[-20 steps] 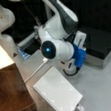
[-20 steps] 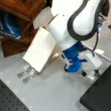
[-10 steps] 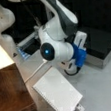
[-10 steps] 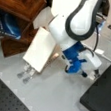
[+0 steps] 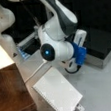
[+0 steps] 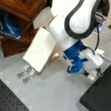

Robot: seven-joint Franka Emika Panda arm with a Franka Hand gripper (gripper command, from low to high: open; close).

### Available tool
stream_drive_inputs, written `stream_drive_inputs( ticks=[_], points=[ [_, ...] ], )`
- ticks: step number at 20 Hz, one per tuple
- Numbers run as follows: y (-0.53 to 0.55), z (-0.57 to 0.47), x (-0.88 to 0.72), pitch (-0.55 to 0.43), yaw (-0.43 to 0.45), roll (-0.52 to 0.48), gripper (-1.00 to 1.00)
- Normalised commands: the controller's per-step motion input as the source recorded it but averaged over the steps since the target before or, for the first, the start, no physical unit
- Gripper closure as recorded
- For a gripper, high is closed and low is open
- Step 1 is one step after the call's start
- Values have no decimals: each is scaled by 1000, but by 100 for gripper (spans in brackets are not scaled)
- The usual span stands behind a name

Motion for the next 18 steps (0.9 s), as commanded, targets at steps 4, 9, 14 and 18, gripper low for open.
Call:
stream_drive_inputs(
  ticks=[4, 9, 14, 18],
  points=[
    [10, -4, -58, -85, -185, 201, -100],
    [20, -70, -32, -111, -212, 162, -100],
    [-3, -139, -12, -136, -205, 137, 100],
    [-29, -156, -17, -123, -157, 96, 100]
  ],
)
